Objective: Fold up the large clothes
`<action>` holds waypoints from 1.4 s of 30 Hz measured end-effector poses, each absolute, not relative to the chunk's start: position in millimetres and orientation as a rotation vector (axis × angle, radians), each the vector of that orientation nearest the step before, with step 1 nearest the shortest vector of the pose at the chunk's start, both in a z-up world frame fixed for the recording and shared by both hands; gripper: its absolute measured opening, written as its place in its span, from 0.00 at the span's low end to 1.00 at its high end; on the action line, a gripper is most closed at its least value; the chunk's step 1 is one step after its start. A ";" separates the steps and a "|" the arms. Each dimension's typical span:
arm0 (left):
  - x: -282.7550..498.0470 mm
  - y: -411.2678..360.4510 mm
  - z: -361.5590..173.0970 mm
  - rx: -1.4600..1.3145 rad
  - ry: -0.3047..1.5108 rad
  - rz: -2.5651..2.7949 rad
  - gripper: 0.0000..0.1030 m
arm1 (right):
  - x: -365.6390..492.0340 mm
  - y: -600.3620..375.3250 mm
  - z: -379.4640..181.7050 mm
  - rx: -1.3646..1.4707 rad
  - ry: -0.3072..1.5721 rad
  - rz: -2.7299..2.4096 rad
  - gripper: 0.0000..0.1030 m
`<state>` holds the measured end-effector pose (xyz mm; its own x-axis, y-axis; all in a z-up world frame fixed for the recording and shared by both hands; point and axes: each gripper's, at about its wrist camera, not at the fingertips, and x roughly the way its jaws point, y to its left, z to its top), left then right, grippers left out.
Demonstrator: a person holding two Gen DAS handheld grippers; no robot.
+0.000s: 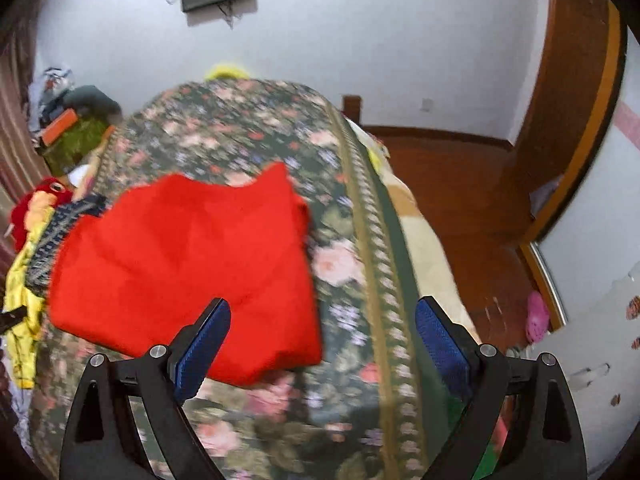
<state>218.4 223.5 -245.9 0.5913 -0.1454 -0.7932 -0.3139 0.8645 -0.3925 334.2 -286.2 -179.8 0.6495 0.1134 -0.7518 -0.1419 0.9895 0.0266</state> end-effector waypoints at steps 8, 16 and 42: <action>237.8 201.6 -293.1 -0.855 1.012 -0.071 0.75 | 329.7 -223.3 -177.1 -0.091 0.842 0.274 0.90; 260.3 215.3 -337.9 -1.212 0.886 -0.150 0.75 | 348.5 -181.5 -212.5 -0.131 0.921 0.336 0.90; 277.5 221.1 -183.4 -0.829 0.494 0.159 0.09 | 368.6 -71.3 -214.2 -0.084 0.967 0.538 0.95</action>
